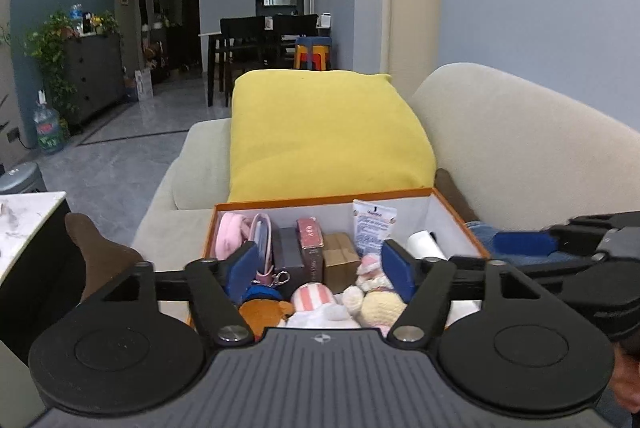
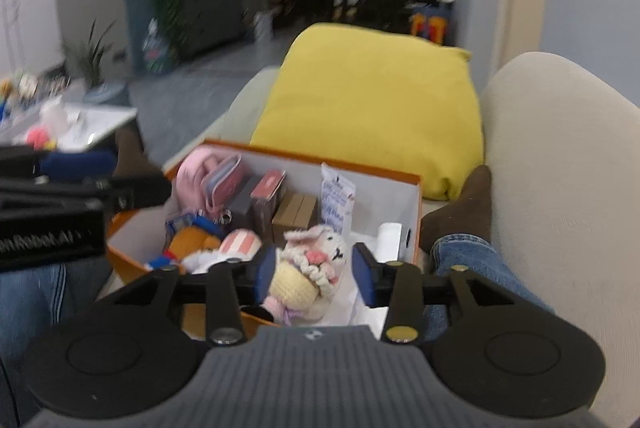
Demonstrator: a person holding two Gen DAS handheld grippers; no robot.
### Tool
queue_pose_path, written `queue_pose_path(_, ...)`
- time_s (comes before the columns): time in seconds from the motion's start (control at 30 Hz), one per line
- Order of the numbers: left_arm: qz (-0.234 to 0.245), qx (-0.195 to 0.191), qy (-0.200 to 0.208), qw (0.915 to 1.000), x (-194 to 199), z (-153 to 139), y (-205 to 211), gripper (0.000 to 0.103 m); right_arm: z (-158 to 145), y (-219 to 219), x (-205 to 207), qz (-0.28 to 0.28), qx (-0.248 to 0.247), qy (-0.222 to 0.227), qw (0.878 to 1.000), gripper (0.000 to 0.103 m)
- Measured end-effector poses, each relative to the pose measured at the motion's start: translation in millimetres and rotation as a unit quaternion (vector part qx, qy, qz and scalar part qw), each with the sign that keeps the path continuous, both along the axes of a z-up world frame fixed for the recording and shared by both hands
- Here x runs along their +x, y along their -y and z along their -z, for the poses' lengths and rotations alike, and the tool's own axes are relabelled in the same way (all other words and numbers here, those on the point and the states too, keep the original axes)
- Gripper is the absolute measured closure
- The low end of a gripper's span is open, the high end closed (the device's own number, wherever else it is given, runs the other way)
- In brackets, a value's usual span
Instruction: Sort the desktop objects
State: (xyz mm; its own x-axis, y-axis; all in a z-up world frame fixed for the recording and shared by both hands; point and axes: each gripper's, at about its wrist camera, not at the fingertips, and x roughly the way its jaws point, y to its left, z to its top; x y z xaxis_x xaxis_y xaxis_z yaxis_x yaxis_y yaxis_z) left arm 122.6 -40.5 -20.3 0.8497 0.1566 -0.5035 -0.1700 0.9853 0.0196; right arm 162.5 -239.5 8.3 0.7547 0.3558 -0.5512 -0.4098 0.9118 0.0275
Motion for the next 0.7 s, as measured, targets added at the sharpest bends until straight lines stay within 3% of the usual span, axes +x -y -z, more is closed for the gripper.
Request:
queue_pose_path(0.17, -0.031, 0.02, -0.016, 0.9992, 7.3, 24.9, -4.2, 0.017, 21.1, -6.7, -2.1, 0.037, 0.013, 0.016, 0.999, 0.044)
queue_pose_path(0.7, -0.059, -0.016, -0.032, 0.9976, 8.7, 68.5, -15.6, 0.017, 76.7, -11.8, 15.9, 0.07, 0.03, 0.01, 0.997, 0.034)
